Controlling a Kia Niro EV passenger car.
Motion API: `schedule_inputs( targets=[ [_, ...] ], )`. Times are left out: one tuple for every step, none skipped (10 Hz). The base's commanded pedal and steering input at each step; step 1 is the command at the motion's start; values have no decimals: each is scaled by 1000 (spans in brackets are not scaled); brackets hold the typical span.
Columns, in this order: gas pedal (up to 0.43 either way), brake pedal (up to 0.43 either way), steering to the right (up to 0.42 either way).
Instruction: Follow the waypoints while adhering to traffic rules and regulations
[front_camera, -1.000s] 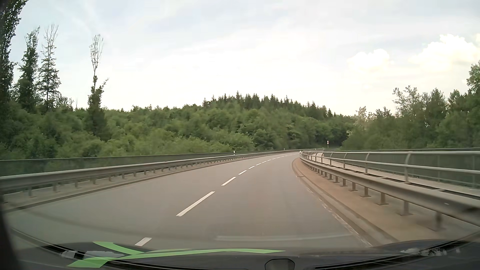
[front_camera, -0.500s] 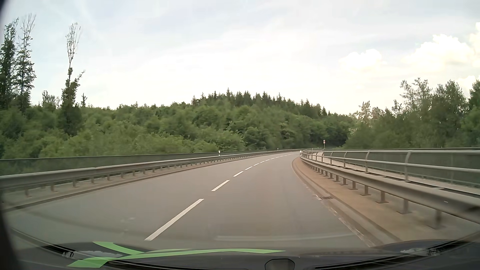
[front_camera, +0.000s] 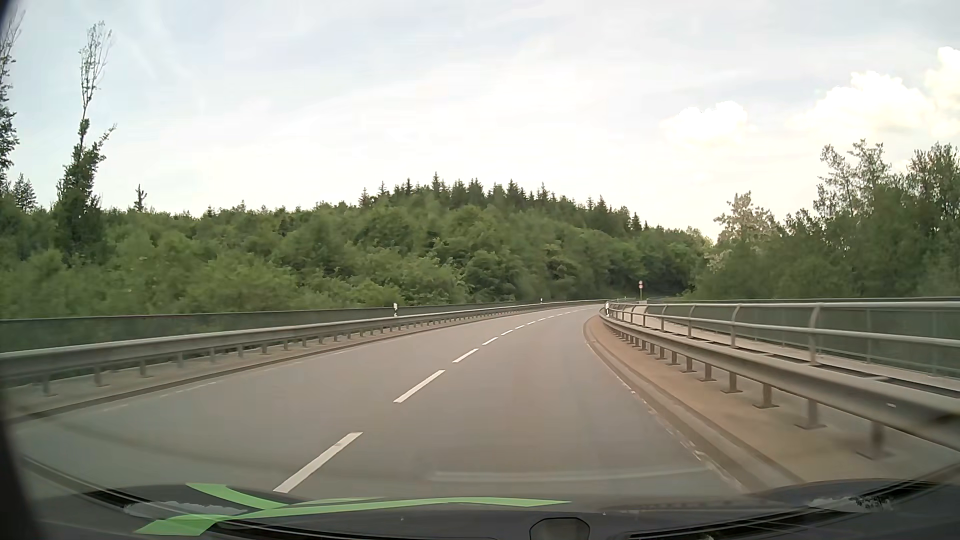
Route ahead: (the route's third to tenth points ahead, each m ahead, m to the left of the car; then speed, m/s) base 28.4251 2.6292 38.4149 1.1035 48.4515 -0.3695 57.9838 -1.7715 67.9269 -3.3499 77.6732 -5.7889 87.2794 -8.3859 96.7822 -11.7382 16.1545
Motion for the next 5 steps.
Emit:
schedule_inputs(
  targets=[
    [150,0,17],
    [150,0,17],
    [150,0,17],
    [150,0,17],
    [150,0,17]
  ],
)
